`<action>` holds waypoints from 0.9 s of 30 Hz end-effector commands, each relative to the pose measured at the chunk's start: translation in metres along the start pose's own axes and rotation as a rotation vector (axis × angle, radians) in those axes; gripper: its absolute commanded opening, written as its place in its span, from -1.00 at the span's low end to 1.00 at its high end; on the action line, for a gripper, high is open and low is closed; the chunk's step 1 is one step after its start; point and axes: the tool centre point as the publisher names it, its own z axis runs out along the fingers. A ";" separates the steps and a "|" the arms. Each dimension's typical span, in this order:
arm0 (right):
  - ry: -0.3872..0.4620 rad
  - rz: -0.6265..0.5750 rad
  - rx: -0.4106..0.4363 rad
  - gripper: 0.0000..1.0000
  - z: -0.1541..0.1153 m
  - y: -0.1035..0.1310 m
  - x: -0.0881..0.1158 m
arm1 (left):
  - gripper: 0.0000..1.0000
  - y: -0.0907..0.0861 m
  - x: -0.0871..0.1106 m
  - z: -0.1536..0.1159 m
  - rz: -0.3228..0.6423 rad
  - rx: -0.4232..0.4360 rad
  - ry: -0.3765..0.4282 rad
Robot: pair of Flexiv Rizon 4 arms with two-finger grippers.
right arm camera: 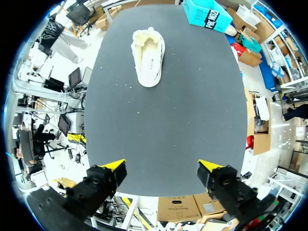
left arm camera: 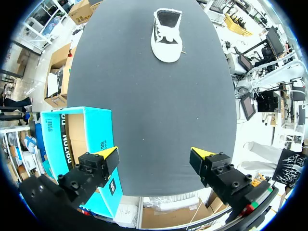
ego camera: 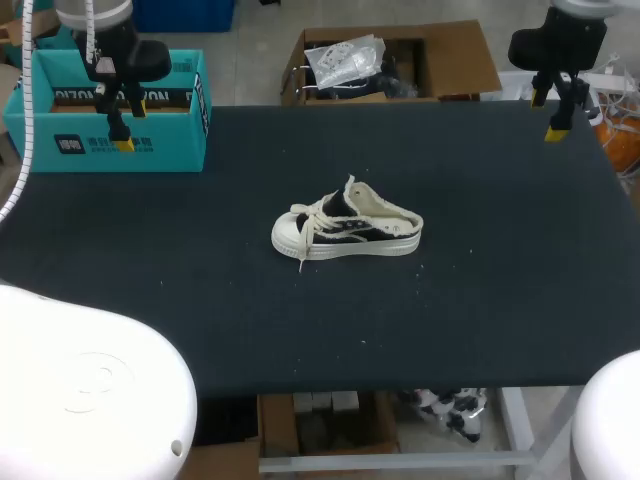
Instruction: Open the shoe tongue, take the insole out of the shoe, put the insole back into the shoe, and pack the shoe into the shoebox
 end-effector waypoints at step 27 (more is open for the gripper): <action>-0.032 0.116 -0.336 1.00 0.053 0.040 0.024 | 1.00 -0.051 0.017 0.018 -0.424 0.122 0.160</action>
